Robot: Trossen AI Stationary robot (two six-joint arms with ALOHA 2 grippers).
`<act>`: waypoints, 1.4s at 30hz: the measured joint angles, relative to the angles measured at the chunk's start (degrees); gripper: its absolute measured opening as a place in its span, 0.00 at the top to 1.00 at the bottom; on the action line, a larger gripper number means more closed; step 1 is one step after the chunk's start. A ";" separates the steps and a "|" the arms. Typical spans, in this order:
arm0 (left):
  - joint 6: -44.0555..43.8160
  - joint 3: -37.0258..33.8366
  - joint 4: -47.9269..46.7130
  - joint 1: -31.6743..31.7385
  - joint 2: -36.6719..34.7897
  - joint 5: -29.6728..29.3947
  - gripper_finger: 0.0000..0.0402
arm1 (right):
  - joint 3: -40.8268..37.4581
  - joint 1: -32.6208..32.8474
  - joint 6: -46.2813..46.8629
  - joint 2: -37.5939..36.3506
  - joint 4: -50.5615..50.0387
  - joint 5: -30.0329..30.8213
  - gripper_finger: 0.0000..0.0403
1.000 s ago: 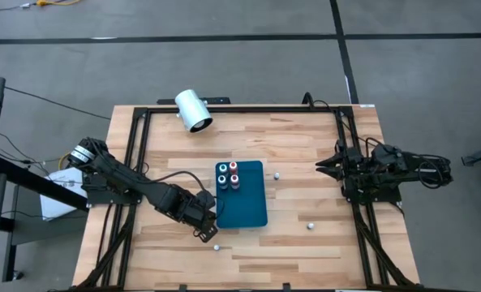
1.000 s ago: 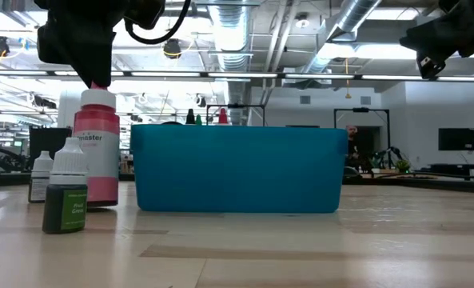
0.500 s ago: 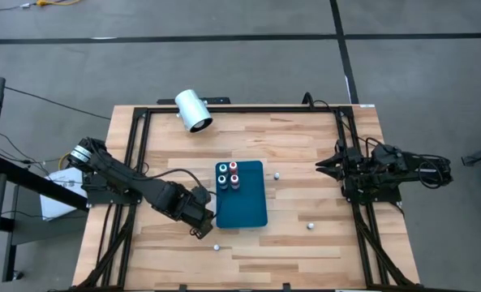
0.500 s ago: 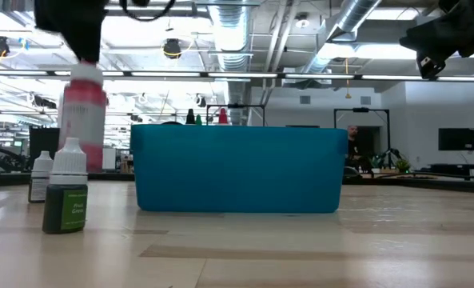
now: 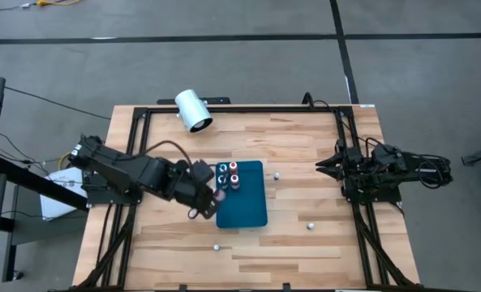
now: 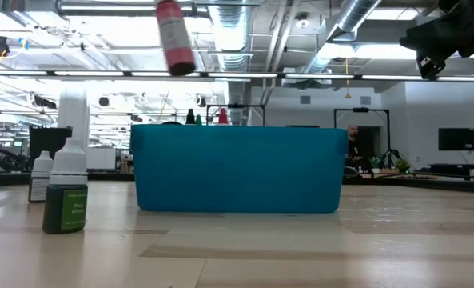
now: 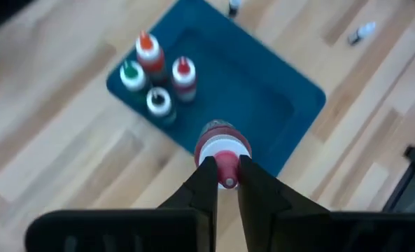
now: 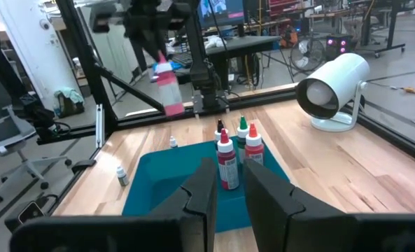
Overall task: Pick & Place food coloring
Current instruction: Put the large pink food coloring bottle into the blue bin
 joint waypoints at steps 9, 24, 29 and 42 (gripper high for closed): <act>10.57 0.53 7.61 6.53 0.00 -0.46 0.94 | 0.00 0.01 0.01 0.00 -0.02 0.00 0.85; 22.55 0.53 14.57 15.44 0.08 1.66 0.94 | 0.00 0.02 -0.01 0.00 -0.02 0.00 0.85; 24.26 0.59 15.18 17.47 2.60 3.73 0.94 | 0.00 0.02 -0.01 -0.02 -0.02 0.19 0.85; 29.59 1.08 17.87 22.16 13.28 12.25 0.94 | -0.02 -0.01 -0.01 -0.02 -0.24 1.68 0.85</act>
